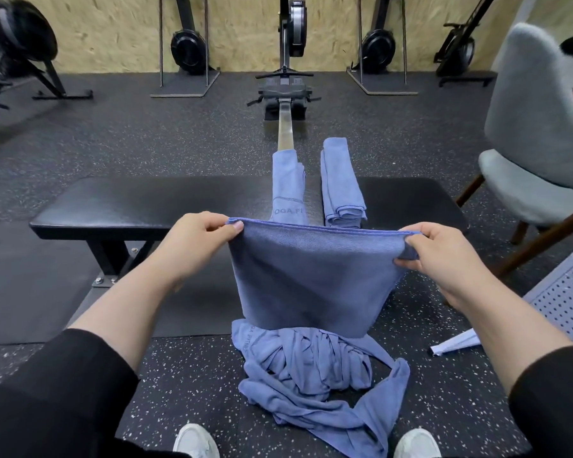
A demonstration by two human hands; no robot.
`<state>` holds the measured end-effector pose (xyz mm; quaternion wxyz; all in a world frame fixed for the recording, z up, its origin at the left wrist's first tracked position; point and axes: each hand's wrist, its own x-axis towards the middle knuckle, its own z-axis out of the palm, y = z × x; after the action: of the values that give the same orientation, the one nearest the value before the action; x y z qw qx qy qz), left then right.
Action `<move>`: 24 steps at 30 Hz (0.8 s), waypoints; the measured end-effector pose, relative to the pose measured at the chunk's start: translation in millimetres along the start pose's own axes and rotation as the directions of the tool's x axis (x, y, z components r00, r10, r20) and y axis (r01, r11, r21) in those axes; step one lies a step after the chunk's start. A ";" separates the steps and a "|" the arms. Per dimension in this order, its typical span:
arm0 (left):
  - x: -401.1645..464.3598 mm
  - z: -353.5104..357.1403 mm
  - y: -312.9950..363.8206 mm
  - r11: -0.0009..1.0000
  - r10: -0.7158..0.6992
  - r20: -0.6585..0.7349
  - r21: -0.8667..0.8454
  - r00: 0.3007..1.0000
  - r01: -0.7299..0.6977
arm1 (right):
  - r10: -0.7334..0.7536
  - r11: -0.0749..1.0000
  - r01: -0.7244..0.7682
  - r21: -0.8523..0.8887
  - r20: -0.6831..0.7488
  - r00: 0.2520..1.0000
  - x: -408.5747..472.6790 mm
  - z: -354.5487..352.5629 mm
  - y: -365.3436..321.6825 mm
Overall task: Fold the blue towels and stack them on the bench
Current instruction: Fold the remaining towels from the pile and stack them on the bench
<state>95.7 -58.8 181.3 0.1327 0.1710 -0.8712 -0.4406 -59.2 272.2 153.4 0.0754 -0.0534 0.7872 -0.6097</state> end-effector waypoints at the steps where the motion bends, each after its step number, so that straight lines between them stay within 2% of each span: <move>1: 2.0 0.7 -0.2 0.999 0.005 -0.020 -0.038 1.000 -0.005 | 0.006 1.000 -0.006 -0.017 0.002 1.000 1.3 0.4 -0.5; 6: 10.5 9.5 5.6 0.986 0.081 -0.033 -0.143 0.996 -0.085 | -0.012 0.972 0.004 -0.236 -0.035 0.999 7.1 2.2 -1.5; 9: 9.6 23.9 21.4 0.988 0.156 -0.030 0.028 0.987 -0.155 | -0.033 0.881 0.009 -0.473 -0.042 0.999 8.3 4.2 -6.4; 11: 4.3 36.3 35.3 0.961 0.240 -0.003 0.142 0.971 -0.237 | -0.040 0.801 0.052 -0.596 0.034 0.999 8.5 10.5 -9.1; 13: 0.8 50.8 44.6 0.930 0.319 0.050 0.174 0.947 -0.322 | -0.079 0.805 0.180 -0.565 0.199 0.977 4.6 21.5 -13.2; 15: 2.2 65.3 49.2 0.899 0.366 0.130 0.206 0.921 -0.386 | -0.133 0.836 0.328 -0.439 0.419 0.898 -4.0 35.8 -20.4; 17: 4.4 76.4 55.0 0.894 0.370 0.170 0.204 0.913 -0.400 | -0.131 0.872 0.365 -0.327 0.561 0.817 -11.9 51.6 -26.3; 20: 10.4 85.7 60.8 0.924 0.327 0.155 0.156 0.932 -0.350 | -0.153 0.920 0.339 -0.195 0.618 0.771 -14.4 67.7 -28.5; 24: 15.0 85.7 62.4 0.969 0.248 0.168 -0.030 0.954 -0.246 | -0.172 0.908 0.356 -0.222 0.578 0.798 -14.7 71.3 -37.1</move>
<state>38.1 31.5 183.8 0.1125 0.0219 -0.8919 -0.4374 -31.9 197.6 172.7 0.1999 -0.3467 0.8051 -0.4378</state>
